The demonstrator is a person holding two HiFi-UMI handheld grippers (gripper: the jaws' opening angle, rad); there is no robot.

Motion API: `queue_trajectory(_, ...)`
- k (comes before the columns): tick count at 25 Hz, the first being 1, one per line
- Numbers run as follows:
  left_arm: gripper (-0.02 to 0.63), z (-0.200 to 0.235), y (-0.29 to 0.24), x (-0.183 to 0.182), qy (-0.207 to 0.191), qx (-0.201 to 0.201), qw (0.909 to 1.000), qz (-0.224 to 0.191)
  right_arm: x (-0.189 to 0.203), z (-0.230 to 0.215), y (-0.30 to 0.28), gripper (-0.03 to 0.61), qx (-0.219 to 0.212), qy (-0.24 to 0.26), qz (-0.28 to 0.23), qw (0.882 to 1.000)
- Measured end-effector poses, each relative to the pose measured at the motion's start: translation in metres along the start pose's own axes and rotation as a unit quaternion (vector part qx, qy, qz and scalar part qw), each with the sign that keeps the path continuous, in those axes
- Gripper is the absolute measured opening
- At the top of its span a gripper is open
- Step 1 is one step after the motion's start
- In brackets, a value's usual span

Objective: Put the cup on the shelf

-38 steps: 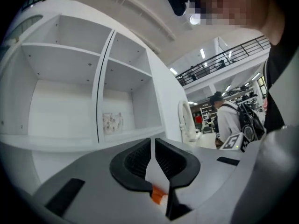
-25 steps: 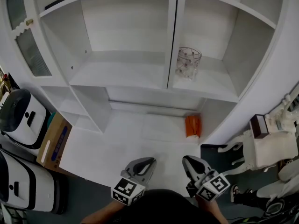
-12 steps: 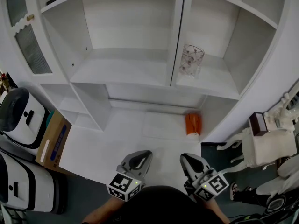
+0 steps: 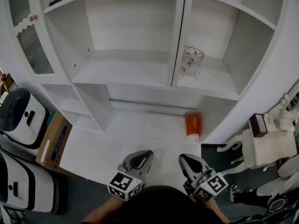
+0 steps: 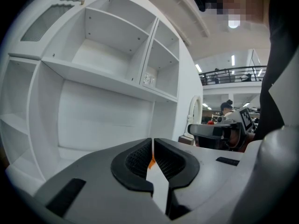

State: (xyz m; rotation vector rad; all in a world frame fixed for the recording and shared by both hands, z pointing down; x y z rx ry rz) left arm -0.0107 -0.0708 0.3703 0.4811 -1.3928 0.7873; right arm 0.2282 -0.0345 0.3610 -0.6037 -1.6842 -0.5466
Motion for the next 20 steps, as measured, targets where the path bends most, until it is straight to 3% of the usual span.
queue_trajectory(20,0.025,0.0042,-0.0093,0.0017,0.009,0.001,0.9999,0.011,0.0059,-0.0094,-0.0031,0.015,0.004,-0.012,0.004,1.000)
Point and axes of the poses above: the fingertips, and each gripper's own axes: y backward along the fingers, z to its left, x out of its underside, the point moved 10 cm from there along y, backward along the fingers, and after that the axes turned 1 degree about y, right-handed, at the moved point
